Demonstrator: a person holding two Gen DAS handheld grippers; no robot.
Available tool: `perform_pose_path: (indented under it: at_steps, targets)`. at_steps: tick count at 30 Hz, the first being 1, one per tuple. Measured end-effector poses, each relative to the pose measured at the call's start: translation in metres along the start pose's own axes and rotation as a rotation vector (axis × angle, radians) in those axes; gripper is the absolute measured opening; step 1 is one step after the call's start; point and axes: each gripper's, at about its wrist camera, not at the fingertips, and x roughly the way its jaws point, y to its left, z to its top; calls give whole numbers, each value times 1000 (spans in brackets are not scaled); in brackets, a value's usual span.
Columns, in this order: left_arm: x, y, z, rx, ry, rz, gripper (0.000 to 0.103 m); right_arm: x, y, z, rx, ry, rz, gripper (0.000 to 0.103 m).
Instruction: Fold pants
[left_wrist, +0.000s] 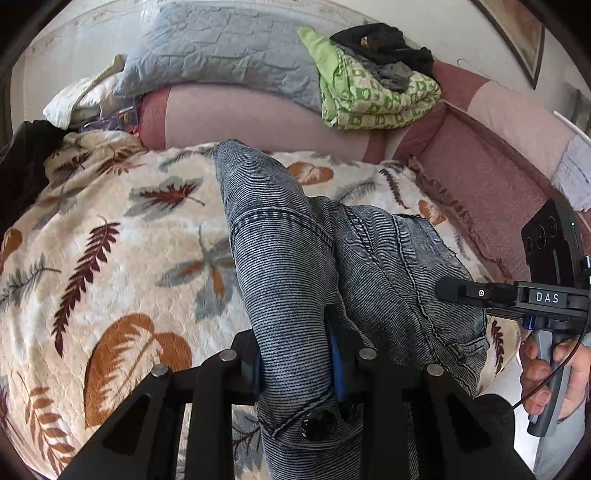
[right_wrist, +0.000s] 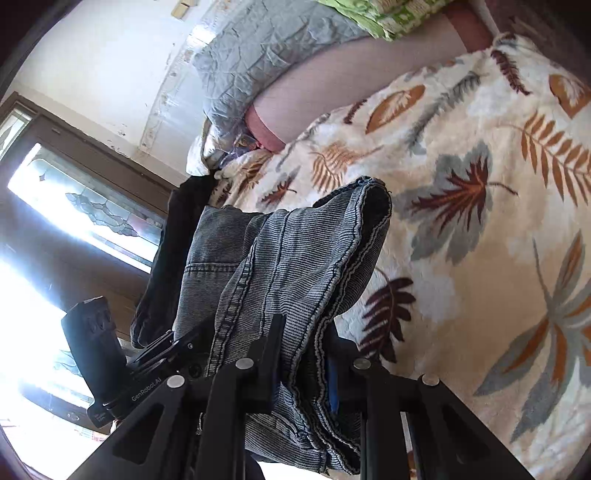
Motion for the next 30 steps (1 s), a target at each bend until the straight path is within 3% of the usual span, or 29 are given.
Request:
perform_pose_path:
  at_steps: [7,14,22,30]
  targets:
    - [-1,8,50,11,-54,-23,30,-10,31,49,-90,-21,-42,20]
    - [8,24,67,-2,-77,-28,30,6,39,73,-121,-13,-69,20]
    - [57,49,46,-51,-17,-16,30,53,7,68,-89,29,-94,20]
    - [111,76,10,-109,95,15,32,113,-37,43,-49,132,-177,20]
